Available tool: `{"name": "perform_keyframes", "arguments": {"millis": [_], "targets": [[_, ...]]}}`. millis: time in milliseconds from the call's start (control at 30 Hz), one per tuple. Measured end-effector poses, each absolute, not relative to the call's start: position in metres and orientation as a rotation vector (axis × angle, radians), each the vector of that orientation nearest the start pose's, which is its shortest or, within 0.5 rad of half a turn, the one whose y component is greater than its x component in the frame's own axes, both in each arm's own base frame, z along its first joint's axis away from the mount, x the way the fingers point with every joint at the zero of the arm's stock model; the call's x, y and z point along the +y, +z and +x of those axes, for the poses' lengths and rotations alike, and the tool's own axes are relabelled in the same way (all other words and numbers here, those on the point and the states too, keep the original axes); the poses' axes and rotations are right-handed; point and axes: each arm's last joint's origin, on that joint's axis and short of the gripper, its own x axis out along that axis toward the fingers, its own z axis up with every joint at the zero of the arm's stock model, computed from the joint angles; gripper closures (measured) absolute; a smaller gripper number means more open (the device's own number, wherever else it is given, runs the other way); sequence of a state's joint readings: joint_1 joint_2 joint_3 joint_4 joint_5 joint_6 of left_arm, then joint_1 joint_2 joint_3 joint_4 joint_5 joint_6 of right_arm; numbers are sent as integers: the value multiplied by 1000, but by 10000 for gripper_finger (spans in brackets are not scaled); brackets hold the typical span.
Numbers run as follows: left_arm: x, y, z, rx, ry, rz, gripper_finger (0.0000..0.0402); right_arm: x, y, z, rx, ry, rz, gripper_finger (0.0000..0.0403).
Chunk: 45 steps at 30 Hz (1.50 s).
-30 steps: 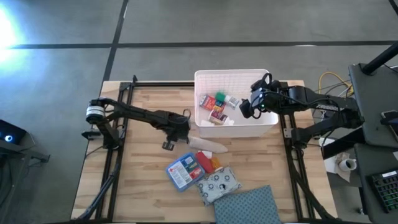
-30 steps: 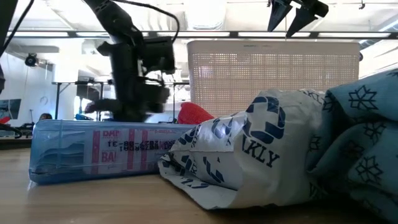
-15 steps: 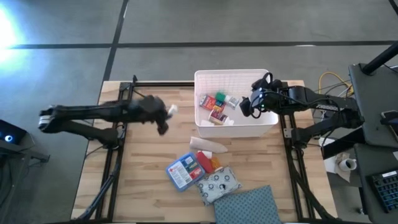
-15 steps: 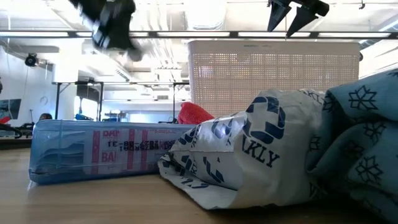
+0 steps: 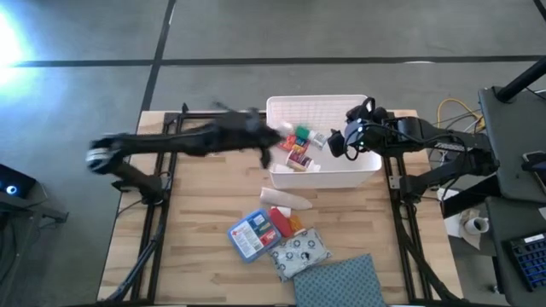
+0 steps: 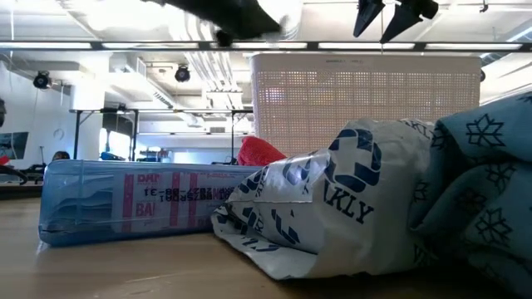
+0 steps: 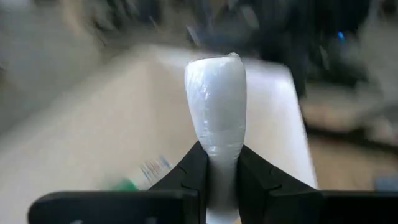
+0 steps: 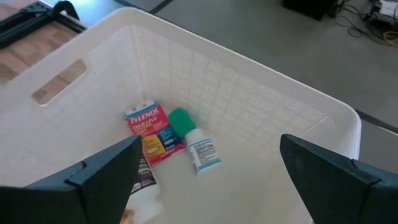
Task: Pick & place medical supplies in basket/bin
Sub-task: Put the white rolled gauze into the white bin, then put the gray bandage into the white bin
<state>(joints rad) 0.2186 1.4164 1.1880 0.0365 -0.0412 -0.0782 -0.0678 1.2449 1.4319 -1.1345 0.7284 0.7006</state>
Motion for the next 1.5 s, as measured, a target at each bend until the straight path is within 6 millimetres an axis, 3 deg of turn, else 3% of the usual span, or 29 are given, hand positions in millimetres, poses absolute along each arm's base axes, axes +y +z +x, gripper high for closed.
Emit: {"name": "perform_keyframes", "arguments": {"millis": [133,300,400,600,667,800,900,1100,1300,1500], "targets": [[88,358,373,308,229,-20,353,-29,394,213,606,-979,304,30],[99,333,417,680,251,31,296,-21,402,207,617,-952,312,30],[101,340,424,756,307,58,248,-15,402,203,645,-949,321,30],[95,362,410,796,316,176,172,-5,396,197,739,-897,351,30],[84,375,399,773,286,194,158,1,395,198,773,-838,373,30],[64,413,353,699,266,205,147,19,386,203,871,-678,419,30],[57,416,322,694,278,176,146,36,367,212,975,-600,405,30],[45,392,250,668,348,-20,146,75,324,247,1050,-461,367,30],[34,337,193,621,432,-307,146,112,280,274,1187,-415,230,30],[27,295,146,548,496,-508,146,126,238,301,1234,-415,234,42]]}}
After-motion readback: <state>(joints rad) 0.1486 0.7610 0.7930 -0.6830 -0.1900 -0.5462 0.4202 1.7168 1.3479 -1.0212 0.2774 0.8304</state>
